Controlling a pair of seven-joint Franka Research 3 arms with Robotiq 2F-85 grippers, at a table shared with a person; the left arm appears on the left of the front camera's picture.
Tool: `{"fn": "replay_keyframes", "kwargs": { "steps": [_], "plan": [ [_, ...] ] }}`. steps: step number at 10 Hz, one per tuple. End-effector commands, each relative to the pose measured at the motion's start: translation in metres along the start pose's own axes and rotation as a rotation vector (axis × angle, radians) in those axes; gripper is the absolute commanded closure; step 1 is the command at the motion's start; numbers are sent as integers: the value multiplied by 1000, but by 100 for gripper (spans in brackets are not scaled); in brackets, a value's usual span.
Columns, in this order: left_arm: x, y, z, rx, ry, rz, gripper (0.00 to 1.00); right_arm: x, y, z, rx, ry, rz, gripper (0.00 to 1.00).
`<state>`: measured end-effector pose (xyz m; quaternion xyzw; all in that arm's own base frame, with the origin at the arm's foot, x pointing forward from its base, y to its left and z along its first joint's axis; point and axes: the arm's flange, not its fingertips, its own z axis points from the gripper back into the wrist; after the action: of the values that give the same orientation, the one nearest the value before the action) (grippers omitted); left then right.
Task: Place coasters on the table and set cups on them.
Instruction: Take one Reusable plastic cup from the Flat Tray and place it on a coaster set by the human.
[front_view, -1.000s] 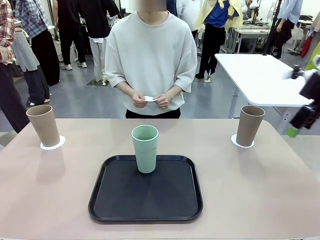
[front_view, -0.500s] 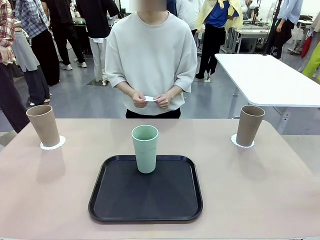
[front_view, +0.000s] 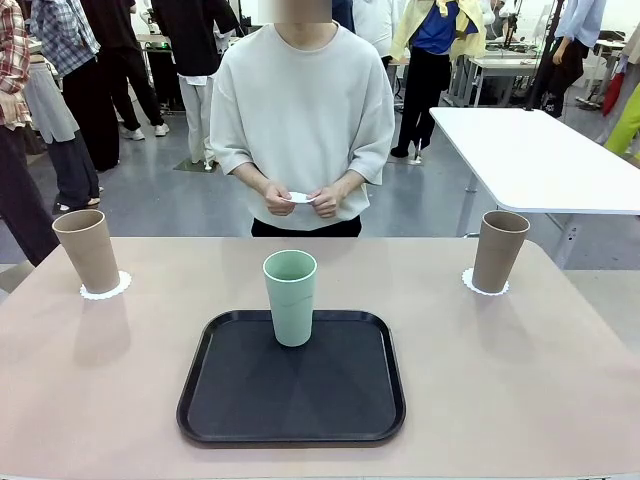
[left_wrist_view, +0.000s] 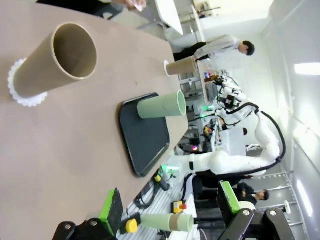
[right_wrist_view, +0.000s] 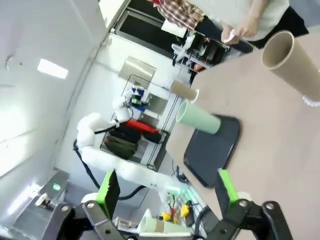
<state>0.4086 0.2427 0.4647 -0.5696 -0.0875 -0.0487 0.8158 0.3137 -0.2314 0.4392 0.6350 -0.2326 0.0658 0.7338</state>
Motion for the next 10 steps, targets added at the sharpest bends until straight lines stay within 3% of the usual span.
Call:
{"fn": "replay_keyframes", "kwargs": {
  "steps": [1, 3, 10],
  "plan": [
    [-1, -3, 0, -5, -6, -5, 0, 9, 4, 16, -59, 143, -18, 0],
    [-1, -3, 0, -5, -6, -5, 0, 8, 6, 22, -99, 215, -54, 0],
    [-1, -3, 0, -5, -6, -5, 0, 8, 7, 24, -119, 205, -53, 0]
  ]
}}
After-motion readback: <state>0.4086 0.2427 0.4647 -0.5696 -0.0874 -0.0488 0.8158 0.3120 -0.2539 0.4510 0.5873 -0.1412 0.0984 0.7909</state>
